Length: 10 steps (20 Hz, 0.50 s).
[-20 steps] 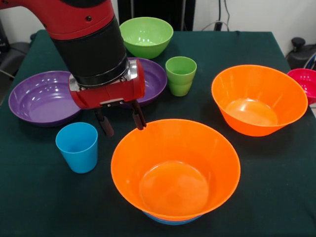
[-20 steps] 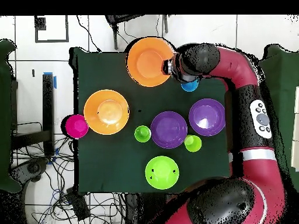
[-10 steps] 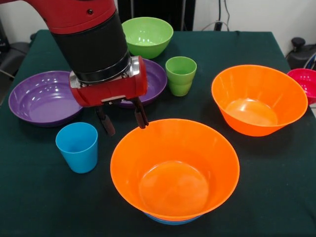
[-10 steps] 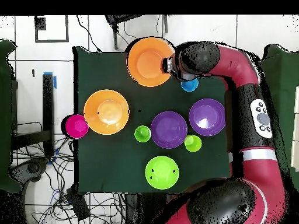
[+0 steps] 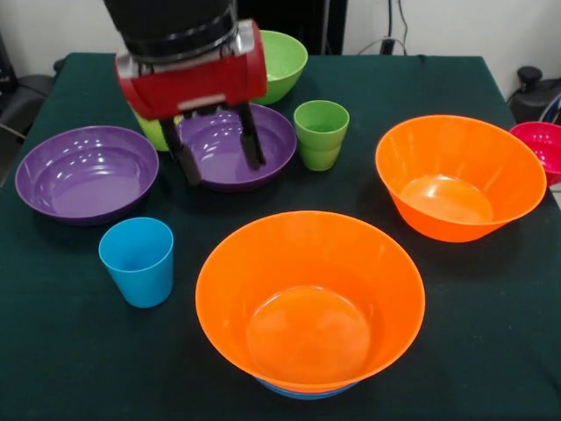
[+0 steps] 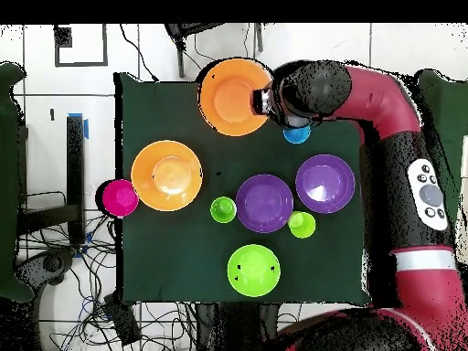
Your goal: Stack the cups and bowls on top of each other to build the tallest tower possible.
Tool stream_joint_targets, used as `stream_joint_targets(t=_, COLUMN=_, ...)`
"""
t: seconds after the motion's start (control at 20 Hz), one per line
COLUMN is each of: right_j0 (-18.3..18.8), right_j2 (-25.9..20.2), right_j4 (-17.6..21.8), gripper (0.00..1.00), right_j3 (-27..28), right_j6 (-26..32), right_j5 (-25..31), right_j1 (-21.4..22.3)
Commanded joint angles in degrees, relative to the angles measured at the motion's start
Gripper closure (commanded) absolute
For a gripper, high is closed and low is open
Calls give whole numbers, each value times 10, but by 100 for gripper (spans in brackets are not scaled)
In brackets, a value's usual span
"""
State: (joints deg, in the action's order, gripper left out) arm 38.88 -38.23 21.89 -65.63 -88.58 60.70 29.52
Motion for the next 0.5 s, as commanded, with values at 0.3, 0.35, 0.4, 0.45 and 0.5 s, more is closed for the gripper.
stream_joint_targets(t=0.3, right_j0=-27, right_j2=29, right_j4=-44, gripper=0, right_j3=-231, right_j6=-94, right_j5=-74, right_j1=174)
stream_joint_targets(t=0.35, right_j0=-34, right_j2=35, right_j4=-47, gripper=0, right_j3=-244, right_j6=-113, right_j5=-85, right_j1=175)
stream_joint_targets(t=0.4, right_j0=-39, right_j2=39, right_j4=-48, gripper=0, right_j3=-251, right_j6=-120, right_j5=-93, right_j1=175)
stream_joint_targets(t=0.45, right_j0=-48, right_j2=47, right_j4=-45, gripper=0, right_j3=-256, right_j6=-132, right_j5=-104, right_j1=171)
stream_joint_targets(t=0.5, right_j0=-53, right_j2=51, right_j4=-44, gripper=0, right_j3=-260, right_j6=-138, right_j5=-109, right_j1=170)
